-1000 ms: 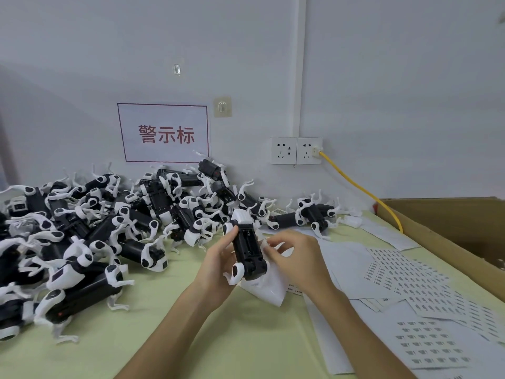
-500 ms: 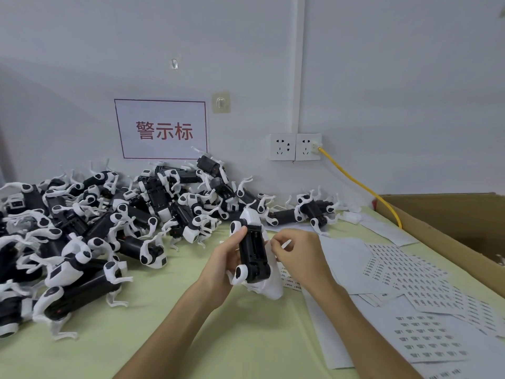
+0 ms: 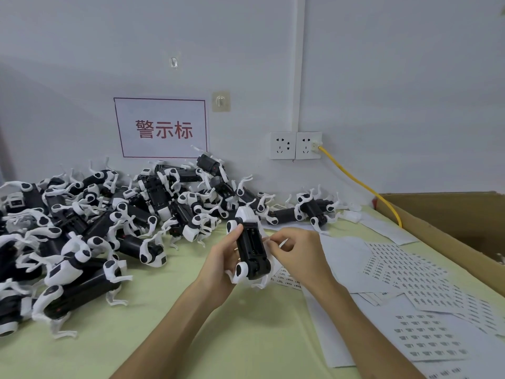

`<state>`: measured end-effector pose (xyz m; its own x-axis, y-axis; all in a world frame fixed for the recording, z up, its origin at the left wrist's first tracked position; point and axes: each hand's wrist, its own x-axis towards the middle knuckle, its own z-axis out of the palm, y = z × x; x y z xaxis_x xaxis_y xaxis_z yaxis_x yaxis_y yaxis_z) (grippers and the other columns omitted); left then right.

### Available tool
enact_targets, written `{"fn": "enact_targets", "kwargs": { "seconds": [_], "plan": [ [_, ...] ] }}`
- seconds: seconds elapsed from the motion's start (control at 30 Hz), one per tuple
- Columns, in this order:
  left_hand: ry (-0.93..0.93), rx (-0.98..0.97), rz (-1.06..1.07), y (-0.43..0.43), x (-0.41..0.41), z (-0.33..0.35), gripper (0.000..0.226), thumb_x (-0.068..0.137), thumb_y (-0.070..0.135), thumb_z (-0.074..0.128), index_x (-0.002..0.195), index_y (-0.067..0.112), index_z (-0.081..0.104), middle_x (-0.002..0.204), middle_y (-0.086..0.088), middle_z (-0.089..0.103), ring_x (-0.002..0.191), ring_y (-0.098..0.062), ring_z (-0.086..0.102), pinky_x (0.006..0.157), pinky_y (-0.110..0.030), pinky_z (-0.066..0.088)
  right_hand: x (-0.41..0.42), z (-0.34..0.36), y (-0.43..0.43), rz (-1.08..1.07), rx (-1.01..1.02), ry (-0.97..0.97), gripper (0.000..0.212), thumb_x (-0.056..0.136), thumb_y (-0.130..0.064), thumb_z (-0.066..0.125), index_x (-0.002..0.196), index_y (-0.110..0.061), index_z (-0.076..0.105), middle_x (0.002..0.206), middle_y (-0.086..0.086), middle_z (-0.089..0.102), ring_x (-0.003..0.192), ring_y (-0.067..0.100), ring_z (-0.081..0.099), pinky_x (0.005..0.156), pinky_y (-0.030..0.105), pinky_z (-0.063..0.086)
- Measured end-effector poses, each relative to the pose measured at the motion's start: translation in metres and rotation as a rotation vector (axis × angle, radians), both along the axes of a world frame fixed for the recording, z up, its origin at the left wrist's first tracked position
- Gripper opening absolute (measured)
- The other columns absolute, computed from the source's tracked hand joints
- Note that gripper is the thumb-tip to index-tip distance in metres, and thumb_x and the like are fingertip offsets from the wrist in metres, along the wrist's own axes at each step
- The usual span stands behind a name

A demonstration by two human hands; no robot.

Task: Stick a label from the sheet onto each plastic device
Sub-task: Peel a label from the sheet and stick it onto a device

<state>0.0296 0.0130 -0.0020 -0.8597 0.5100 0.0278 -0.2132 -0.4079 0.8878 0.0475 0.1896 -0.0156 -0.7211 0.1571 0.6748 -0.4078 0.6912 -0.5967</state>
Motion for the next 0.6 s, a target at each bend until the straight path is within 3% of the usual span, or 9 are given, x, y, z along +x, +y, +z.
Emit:
{"fn": "enact_targets", "kwargs": {
  "seconds": [0.2, 0.37, 0.6],
  "plan": [
    [0.014, -0.011, 0.019, 0.0005, -0.0018, 0.0, 0.056, 0.088, 0.049, 0.059, 0.122, 0.006, 0.068, 0.127, -0.017, 0.07, 0.113, -0.028, 0.071, 0.077, -0.031, 0.06, -0.0018, -0.0006, -0.0005, -0.02, 0.031, 0.023, 0.011, 0.081, -0.012, 0.074, 0.072, -0.019, 0.074, 0.063, -0.032, 0.06, 0.057, 0.004, 0.059, 0.054, 0.009, 0.041],
    [0.068, -0.036, 0.043, -0.0008, -0.0043, -0.0028, 0.05, 0.09, 0.051, 0.057, 0.105, 0.009, 0.077, 0.112, -0.015, 0.074, 0.099, -0.027, 0.073, 0.073, -0.028, 0.059, -0.0016, -0.0006, -0.0026, 0.007, 0.042, -0.029, 0.013, 0.085, -0.009, 0.07, 0.078, -0.018, 0.076, 0.067, -0.021, 0.063, 0.061, 0.005, 0.06, 0.059, 0.011, 0.042],
    [0.074, -0.045, 0.028, -0.0002, -0.0032, -0.0025, 0.047, 0.092, 0.052, 0.055, 0.096, 0.012, 0.079, 0.1, -0.013, 0.074, 0.088, -0.025, 0.073, 0.07, -0.029, 0.058, 0.0019, 0.0028, -0.0035, 0.065, 0.001, -0.069, 0.018, 0.087, -0.004, 0.063, 0.079, -0.014, 0.076, 0.077, -0.007, 0.07, 0.064, 0.013, 0.064, 0.065, 0.032, 0.053]
  ]
}}
